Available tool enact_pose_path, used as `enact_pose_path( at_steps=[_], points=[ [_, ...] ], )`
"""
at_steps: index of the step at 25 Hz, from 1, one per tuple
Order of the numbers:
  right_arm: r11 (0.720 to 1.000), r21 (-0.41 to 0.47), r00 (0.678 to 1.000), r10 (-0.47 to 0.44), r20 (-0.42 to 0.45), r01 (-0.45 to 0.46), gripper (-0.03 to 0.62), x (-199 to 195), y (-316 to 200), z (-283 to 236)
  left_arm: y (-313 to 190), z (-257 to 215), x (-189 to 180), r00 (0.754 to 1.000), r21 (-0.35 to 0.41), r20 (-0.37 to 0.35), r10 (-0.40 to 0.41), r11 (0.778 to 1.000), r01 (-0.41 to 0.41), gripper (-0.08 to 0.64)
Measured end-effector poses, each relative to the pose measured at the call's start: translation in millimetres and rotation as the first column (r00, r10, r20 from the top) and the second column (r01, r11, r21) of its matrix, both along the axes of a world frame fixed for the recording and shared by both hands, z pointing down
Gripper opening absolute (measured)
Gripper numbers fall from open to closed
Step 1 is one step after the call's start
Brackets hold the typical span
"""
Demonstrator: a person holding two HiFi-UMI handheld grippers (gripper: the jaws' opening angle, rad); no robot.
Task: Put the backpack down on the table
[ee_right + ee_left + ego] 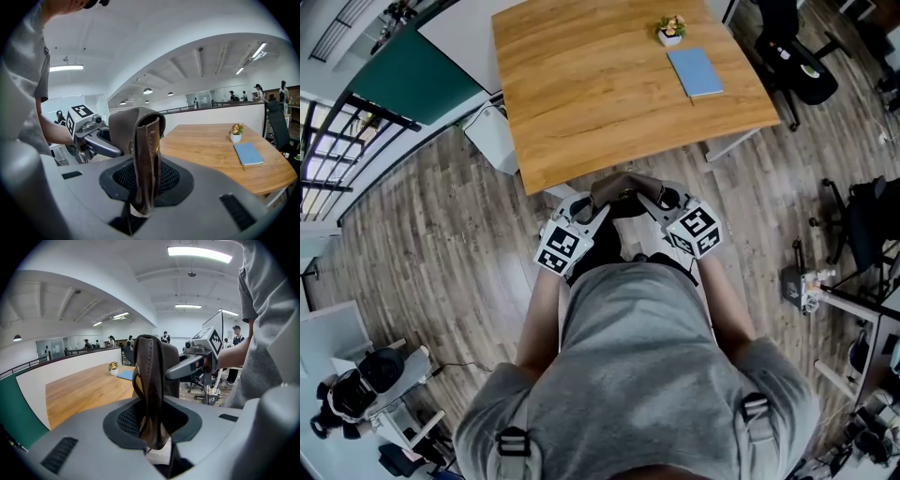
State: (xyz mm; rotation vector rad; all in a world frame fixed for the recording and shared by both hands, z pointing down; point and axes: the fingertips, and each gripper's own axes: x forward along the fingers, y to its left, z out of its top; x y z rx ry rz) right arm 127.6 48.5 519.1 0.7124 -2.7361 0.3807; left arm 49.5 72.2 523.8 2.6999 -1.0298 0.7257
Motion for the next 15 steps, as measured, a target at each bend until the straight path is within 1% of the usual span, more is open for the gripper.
enact_pose_path(
  at_steps=[4, 7, 15],
  points=[
    [1.0, 0.001, 1.0, 0.007, -0.003, -0.007, 0.077, -18, -29, 0, -30, 0, -18, 1.0, -0.002, -0.001, 0.017, 1.0, -0.017, 0.106],
    [1.0, 0.003, 1.0, 0.016, -0.021, -0.015, 0.077, -30, -54, 0, -56, 2, -30, 1.0, -0.012, -0.01, 0.025, 1.0, -0.025, 0.104],
    [0.999, 0.003, 0.998, 0.043, -0.055, -0.043, 0.078, -49, -105, -6, -110, -1, -49, 0.998, -0.024, -0.028, 0.051, 0.998, -0.052, 0.104]
  ],
)
